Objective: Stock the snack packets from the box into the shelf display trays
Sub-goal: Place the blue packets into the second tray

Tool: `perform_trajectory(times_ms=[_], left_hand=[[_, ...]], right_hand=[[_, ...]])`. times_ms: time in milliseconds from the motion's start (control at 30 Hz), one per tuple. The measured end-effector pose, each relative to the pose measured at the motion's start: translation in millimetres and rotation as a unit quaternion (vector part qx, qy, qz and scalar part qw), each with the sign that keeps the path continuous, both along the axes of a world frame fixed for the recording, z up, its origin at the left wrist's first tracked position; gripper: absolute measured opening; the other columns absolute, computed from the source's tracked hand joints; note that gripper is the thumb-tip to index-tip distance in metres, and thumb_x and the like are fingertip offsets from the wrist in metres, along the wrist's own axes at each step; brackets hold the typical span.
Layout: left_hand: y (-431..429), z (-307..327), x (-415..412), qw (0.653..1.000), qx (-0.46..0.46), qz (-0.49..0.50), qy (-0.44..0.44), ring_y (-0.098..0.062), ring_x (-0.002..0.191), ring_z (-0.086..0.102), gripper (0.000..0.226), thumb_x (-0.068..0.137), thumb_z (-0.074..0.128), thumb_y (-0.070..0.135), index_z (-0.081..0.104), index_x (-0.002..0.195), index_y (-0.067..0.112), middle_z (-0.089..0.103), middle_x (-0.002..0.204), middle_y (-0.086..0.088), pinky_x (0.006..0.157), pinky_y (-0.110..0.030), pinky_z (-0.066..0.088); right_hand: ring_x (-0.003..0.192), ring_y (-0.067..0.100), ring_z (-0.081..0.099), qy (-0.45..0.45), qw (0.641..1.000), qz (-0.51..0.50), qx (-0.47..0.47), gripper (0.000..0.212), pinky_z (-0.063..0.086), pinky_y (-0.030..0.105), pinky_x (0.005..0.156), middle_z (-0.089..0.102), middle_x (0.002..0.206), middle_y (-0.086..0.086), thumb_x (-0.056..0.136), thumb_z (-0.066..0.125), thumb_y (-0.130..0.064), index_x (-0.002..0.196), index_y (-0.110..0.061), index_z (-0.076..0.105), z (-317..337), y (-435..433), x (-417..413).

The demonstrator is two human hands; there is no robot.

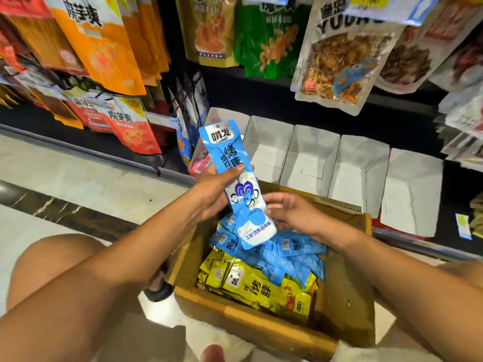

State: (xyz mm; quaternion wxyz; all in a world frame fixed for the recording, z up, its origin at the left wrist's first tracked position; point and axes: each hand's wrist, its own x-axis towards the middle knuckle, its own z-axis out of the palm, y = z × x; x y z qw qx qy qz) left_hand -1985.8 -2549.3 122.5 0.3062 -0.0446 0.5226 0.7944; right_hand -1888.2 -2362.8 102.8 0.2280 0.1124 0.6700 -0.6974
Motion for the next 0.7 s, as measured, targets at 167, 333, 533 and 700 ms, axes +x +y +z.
perform_trajectory(times_ms=[167, 333, 533, 700], left_hand=[[-26, -11, -35, 0.989, -0.108, 0.074, 0.07, -0.022, 0.091, 0.073, 0.016, 0.102, 0.058, 0.005, 0.067, 0.115, 0.008, 0.074, 0.115, -0.011, 0.088, -0.041, 0.06], [-52, -23, -52, 0.971, -0.205, 0.092, 0.084, -0.025, 0.102, 0.074, 0.017, 0.101, 0.062, 0.013, 0.07, 0.116, 0.016, 0.076, 0.117, -0.005, 0.091, -0.045, 0.06], [-66, -23, -47, 0.97, -0.225, 0.068, 0.065, -0.031, 0.105, 0.073, 0.021, 0.102, 0.062, 0.013, 0.068, 0.121, 0.01, 0.076, 0.116, -0.007, 0.093, -0.051, 0.059], [-71, -23, -43, 0.971, -0.229, 0.055, 0.036, -0.028, 0.097, 0.075, 0.014, 0.103, 0.059, 0.014, 0.068, 0.114, 0.015, 0.077, 0.112, -0.007, 0.085, -0.046, 0.061]], right_hand=[[0.074, 0.013, 0.068, -0.033, 0.988, -0.002, 0.152, 0.016, 0.053, 0.026, 0.066, 0.073, 0.106, 0.01, 0.105, 0.05, -0.021, 0.107, -0.02, 0.066, -41, 4, -35], [0.121, 0.024, 0.057, -0.027, 0.82, 0.293, 0.49, 0.033, 0.048, 0.037, 0.098, 0.054, 0.142, -0.002, 0.102, 0.05, -0.035, 0.133, -0.029, 0.061, -101, 28, -23], [0.154, 0.028, 0.011, -0.115, 0.722, 0.433, 0.528, 0.058, 0.023, 0.044, 0.122, 0.003, 0.168, 0.0, 0.102, 0.043, -0.042, 0.157, -0.027, 0.029, -147, 30, -15], [0.126, 0.031, 0.054, -0.046, 0.738, 0.349, 0.576, 0.036, 0.047, 0.043, 0.101, 0.053, 0.14, 0.007, 0.099, 0.051, -0.031, 0.132, -0.017, 0.051, -137, 30, -18]])
